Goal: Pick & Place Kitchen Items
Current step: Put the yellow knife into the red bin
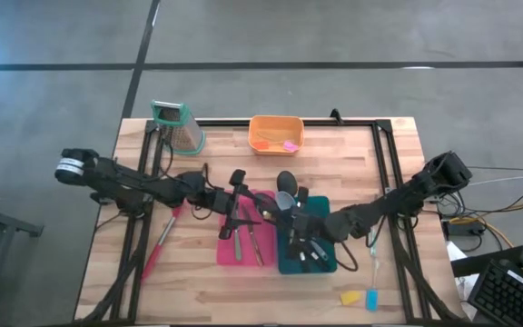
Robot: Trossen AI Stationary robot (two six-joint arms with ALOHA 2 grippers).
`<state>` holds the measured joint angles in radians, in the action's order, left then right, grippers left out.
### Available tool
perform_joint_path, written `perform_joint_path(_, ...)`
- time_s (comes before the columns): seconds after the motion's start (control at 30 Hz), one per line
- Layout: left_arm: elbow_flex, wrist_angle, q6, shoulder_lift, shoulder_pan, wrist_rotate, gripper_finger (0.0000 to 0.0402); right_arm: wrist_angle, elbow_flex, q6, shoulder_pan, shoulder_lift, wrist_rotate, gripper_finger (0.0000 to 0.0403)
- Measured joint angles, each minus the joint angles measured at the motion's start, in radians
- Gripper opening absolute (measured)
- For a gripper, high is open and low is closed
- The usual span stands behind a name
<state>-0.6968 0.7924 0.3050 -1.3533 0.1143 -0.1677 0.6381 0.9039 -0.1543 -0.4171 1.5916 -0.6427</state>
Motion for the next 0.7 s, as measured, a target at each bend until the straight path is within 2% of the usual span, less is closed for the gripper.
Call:
perform_joint_path(0.43,-0.08,-0.076,-0.006,-0.025,0.002,-0.007,0.0252,-0.022,0.006,0.003,0.003,0.01,-0.002,0.006)
perform_joint_path(0.57,-0.079,-0.077,-0.019,-0.024,0.002,-0.007,0.0219,-0.032,0.005,0.009,0.011,0.01,-0.003,0.006)
perform_joint_path(0.7,-0.079,-0.084,-0.025,-0.024,0.003,-0.008,0.0153,-0.037,0.005,0.016,0.015,0.01,-0.005,0.006)
